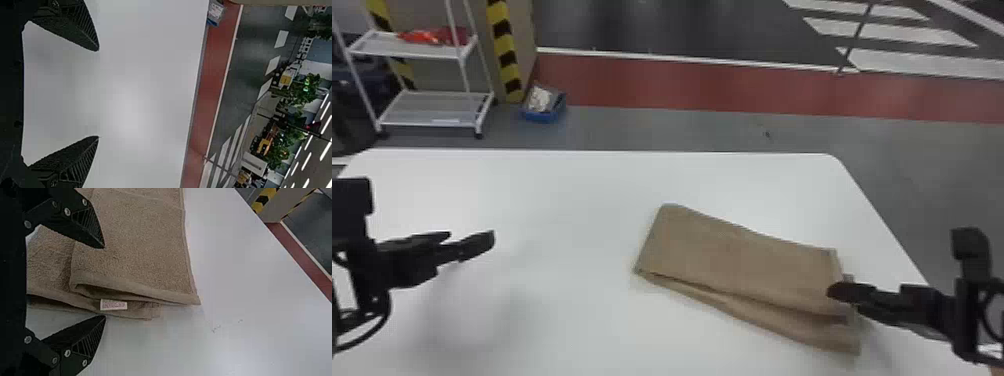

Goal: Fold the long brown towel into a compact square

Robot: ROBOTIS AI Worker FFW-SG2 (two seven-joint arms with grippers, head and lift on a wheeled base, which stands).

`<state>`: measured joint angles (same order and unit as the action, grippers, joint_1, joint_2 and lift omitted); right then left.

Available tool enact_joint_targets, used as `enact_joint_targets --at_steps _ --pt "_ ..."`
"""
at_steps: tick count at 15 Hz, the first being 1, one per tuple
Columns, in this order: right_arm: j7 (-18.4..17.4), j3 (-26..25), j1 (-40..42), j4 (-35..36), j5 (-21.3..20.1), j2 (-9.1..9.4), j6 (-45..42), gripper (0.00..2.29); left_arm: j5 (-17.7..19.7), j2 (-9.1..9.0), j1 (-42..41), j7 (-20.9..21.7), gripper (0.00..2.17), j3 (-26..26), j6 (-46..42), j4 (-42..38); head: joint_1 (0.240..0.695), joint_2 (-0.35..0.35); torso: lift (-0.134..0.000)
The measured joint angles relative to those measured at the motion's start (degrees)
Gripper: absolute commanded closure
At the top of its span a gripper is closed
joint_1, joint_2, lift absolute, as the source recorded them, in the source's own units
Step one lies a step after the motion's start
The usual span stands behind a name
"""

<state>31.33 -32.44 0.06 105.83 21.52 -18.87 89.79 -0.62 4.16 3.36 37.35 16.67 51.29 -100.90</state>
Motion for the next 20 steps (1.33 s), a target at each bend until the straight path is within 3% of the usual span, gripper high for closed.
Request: enact_joint_targets --at_steps 4,9,16,20 --pt "0.04 1.75 -1.61 -0.87 -1.20 -0.04 0.00 1.21 0.01 0.06 -0.02 0.01 0.09 0.13 0.00 0.09 0.695 -0.129 -0.124" --pt "-0.39 3.29 -5.49 -2.77 -3.26 0.12 0.00 1.21 0.01 0.06 -0.08 0.04 0.09 0.40 -0.18 0.16 0.695 -0.122 -0.124" --pt "-0.22 9.29 -15.34 -14.63 -10.30 0.03 -0.01 1.21 0.01 0.05 -0.11 0.27 0.09 0.65 -0.18 0.10 0.695 -0.111 -0.124" --pt "-0.35 10.14 -17.53 -16.47 -10.75 0.15 0.03 1.21 0.01 0.05 -0.20 0.27 0.09 0.81 -0.19 0.03 0.695 -0.104 -0.124"
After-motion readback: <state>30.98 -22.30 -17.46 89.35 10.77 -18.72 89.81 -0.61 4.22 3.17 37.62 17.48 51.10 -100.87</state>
